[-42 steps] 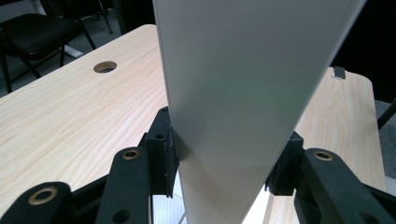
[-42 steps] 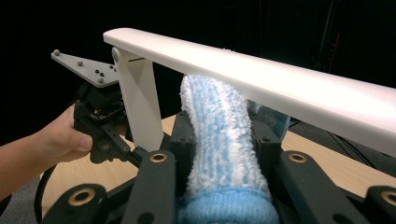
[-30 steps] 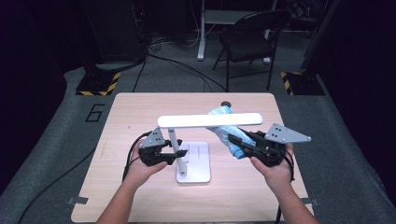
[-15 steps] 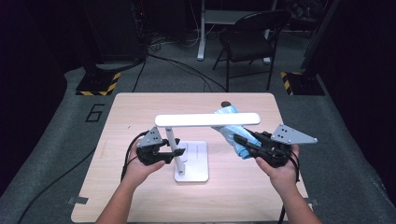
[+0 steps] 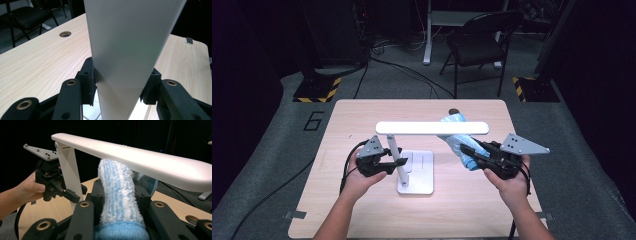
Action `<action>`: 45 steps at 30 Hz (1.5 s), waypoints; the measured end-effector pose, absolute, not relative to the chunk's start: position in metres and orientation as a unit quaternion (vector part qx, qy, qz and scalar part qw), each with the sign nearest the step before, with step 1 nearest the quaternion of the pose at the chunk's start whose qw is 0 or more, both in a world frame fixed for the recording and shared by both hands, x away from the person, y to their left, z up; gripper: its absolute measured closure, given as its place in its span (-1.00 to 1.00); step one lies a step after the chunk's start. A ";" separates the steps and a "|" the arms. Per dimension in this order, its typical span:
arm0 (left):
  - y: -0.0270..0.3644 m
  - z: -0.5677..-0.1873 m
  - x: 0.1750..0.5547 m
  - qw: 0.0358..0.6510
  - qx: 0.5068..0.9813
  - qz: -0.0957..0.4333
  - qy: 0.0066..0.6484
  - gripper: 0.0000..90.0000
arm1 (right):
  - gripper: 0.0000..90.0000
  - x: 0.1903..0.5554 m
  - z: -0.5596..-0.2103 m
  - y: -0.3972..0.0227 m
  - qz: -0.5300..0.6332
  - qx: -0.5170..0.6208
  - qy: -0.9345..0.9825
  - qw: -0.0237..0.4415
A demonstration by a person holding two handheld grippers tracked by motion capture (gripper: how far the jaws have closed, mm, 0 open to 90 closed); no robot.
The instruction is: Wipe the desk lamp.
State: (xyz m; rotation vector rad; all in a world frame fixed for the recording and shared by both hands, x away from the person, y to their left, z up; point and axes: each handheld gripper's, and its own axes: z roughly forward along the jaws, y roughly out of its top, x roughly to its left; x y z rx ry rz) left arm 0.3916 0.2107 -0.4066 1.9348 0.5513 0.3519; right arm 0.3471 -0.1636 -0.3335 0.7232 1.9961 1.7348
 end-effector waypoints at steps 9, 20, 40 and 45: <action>0.210 -0.406 0.391 0.519 0.810 0.150 0.229 0.23 | 0.52 0.351 -0.332 -0.138 0.621 0.242 0.723 0.182; 0.209 -0.406 0.390 0.517 0.811 0.154 0.227 0.23 | 0.52 0.354 -0.329 -0.110 0.621 0.229 0.730 0.172; 0.207 -0.405 0.389 0.511 0.813 0.159 0.231 0.23 | 0.52 0.358 -0.328 -0.074 0.627 0.211 0.733 0.159; 0.208 -0.406 0.389 0.513 0.812 0.158 0.231 0.23 | 0.52 0.358 -0.327 -0.071 0.628 0.212 0.732 0.157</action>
